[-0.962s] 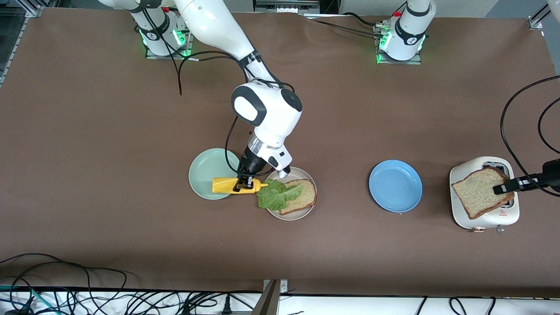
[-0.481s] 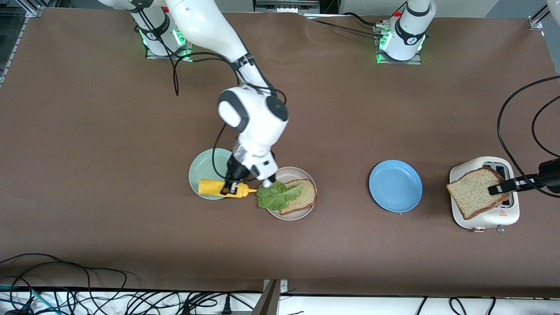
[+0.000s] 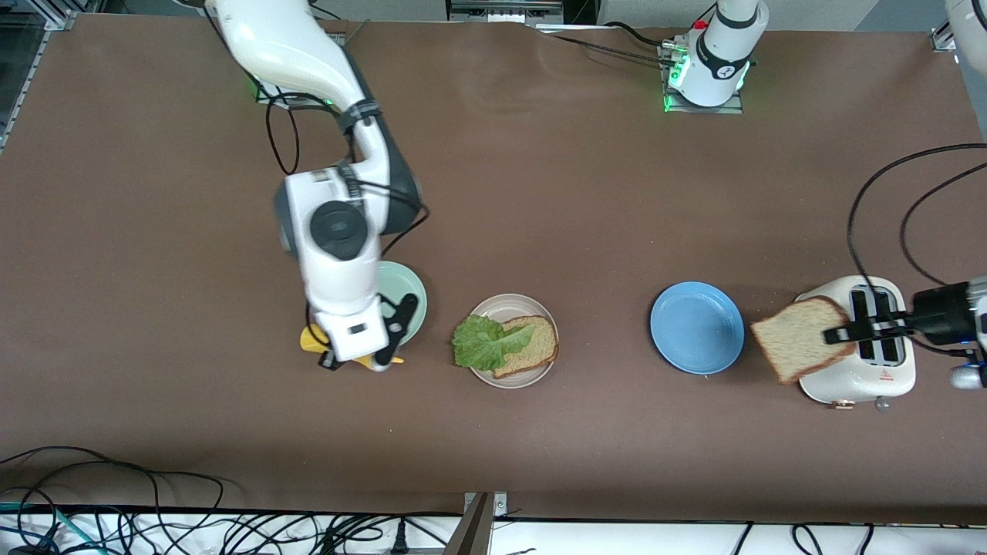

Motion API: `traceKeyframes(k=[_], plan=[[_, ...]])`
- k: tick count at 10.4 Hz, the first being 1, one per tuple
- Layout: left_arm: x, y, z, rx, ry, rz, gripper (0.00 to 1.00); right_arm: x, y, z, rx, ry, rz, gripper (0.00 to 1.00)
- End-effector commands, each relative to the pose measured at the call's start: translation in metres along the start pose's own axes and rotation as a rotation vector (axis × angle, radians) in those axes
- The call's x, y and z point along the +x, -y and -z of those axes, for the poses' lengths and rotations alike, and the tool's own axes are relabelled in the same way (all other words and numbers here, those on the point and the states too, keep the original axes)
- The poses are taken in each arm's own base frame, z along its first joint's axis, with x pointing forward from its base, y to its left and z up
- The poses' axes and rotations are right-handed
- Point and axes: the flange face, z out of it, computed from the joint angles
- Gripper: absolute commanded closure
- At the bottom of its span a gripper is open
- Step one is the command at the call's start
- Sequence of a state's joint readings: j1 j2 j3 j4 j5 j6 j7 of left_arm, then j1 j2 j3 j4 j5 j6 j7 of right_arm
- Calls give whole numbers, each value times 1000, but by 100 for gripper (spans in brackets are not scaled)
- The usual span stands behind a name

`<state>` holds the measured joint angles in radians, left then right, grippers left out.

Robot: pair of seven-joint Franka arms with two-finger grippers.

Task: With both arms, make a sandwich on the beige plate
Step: 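Return the mustard with the right gripper while the left gripper carries the slice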

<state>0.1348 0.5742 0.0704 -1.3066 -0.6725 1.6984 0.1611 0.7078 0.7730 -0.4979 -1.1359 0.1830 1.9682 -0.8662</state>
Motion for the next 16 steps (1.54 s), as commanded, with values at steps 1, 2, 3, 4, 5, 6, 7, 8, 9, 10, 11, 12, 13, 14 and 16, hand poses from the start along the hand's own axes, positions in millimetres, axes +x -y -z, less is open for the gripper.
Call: traceKeyframes(k=[1,2,3,4,5,6,7,8,9,10,11,12,13,14,16], plan=[[-10,-27,-44,-60,58,10,100,-81,-60,16,238,-236,-77,100],[-13,-33,-61,-75,77,17,100,-109,-79,8,323,-347,-102,100],[-17,-44,-80,-130,100,30,100,-130,-88,1,385,-399,-109,100],[-21,-56,-99,-184,112,46,100,-148,-93,-2,444,-425,-119,100],[-27,-63,-124,-210,124,70,100,-162,-97,-6,498,-468,-119,100],[-30,-69,-141,-236,115,90,100,-175,-100,-11,555,-527,-114,100],[-34,-79,-155,-284,115,110,100,-195,-103,-23,610,-593,-117,100],[-35,-87,-163,-323,119,122,100,-210,-101,-38,661,-659,-108,100],[-37,-100,-170,-367,124,130,100,-224,-101,-53,684,-726,-67,100],[-40,-112,-181,-411,132,142,100,-235,-101,-69,697,-789,-32,100],[-42,-122,-195,-421,124,145,100,-242,-99,-86,701,-844,3,100],[-43,-129,-217,-408,116,149,100,-249,-95,-106,688,-901,51,100],[-48,-142,-242,-417,113,154,100,-253,-90,-120,660,-958,126,100],[-51,-152,-264,-424,102,168,100,-262,-84,-138,650,-993,170,100],[-61,-169,-304,-436,78,202,100,-280,-70,-170,667,-1083,210,100]])
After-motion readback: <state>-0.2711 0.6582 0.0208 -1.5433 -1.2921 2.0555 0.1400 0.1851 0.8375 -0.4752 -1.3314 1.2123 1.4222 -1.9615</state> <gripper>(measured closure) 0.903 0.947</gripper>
